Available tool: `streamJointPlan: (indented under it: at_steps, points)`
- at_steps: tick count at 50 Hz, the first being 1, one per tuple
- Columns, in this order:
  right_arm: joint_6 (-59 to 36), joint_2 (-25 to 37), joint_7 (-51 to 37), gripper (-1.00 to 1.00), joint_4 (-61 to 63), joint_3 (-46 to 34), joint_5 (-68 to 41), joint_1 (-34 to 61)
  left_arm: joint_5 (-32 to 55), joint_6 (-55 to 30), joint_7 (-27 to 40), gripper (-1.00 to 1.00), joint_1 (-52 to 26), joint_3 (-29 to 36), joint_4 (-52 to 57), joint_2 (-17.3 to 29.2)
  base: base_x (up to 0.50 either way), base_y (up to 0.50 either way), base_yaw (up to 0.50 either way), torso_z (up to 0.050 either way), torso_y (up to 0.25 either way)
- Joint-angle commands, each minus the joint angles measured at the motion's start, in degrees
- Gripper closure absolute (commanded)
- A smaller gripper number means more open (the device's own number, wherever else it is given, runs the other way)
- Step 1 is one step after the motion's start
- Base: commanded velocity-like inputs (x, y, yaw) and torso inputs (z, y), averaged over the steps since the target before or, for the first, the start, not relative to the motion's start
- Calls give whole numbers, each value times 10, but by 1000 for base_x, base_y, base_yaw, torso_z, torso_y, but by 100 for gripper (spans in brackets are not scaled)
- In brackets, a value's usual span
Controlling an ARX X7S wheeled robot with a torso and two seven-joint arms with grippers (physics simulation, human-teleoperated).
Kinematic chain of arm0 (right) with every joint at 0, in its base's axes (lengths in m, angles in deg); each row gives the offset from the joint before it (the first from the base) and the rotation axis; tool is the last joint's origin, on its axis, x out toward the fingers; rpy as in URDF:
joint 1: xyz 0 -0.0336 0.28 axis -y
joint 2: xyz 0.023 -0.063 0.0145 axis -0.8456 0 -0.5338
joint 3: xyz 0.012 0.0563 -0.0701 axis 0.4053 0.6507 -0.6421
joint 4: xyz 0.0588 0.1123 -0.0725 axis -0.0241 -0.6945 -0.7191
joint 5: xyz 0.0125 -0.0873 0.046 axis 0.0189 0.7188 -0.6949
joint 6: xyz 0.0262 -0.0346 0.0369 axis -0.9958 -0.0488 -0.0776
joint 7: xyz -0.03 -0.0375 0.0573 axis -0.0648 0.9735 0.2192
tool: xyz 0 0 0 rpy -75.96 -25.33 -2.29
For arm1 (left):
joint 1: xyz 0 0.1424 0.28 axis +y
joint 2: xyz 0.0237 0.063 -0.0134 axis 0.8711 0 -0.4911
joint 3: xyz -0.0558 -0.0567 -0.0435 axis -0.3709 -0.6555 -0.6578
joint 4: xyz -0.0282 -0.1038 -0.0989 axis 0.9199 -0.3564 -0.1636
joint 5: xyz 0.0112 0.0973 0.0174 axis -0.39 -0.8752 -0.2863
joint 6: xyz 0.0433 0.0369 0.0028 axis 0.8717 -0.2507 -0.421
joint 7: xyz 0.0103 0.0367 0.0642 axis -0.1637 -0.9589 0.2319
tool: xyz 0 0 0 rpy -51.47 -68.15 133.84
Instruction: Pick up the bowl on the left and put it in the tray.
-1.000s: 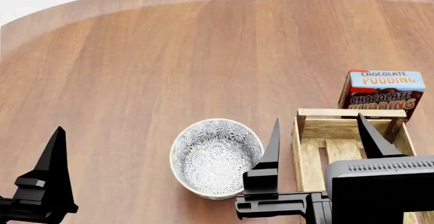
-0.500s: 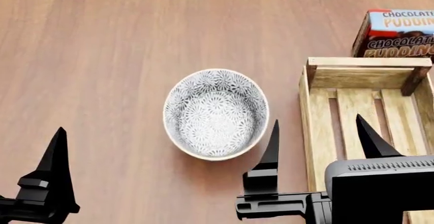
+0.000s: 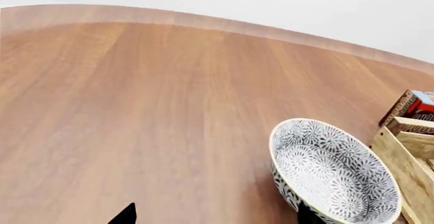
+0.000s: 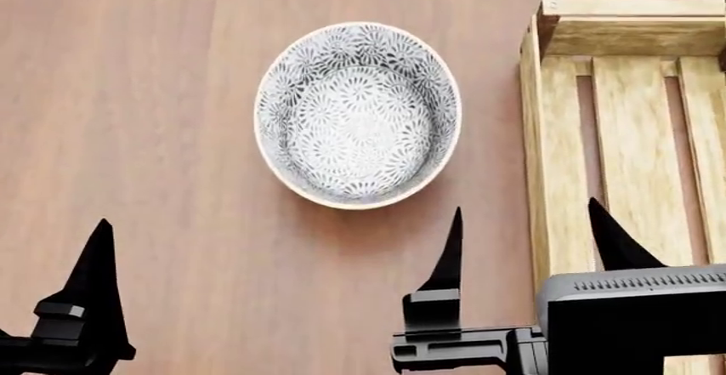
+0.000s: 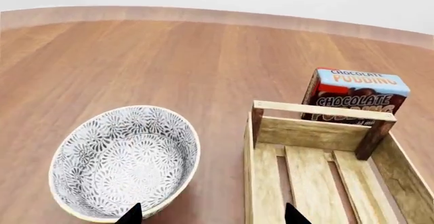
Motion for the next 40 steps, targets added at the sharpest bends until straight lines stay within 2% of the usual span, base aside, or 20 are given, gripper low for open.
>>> streamJointPlan:
  at_steps: [1,5,8,14,18,24,31,40]
  points:
    - [13,8,1,-100,-7,-18,11,-2,0,7,2,-100,3,-1,-5,0,0,0,0,0,-250]
    - [13,6,9,-100,-8,-6,-10,3,-4,5,9,-100,3,1,-8,0,0,0,0,0,-239]
    - [14,28,23,-100,-9,-46,13,23,3,-6,13,-100,5,3,-9,1,0,0,0,0,0]
    - [101,118,120,-100,-30,-225,153,91,-21,17,7,-100,21,10,-21,2,0,0,0,0,0]
    - [79,129,161,-100,-57,-266,167,156,-31,34,4,-100,34,12,-25,2,0,0,0,0,0]
    - [93,152,252,-100,-134,-397,248,265,-25,38,3,-100,38,6,-33,2,0,0,0,0,0]
    - [91,149,306,-100,-183,-467,282,317,-22,41,2,-100,41,6,-36,2,0,0,0,0,0]
    - [114,133,348,-100,-290,-501,298,362,-19,52,-4,-100,47,1,-44,4,0,0,0,0,0]
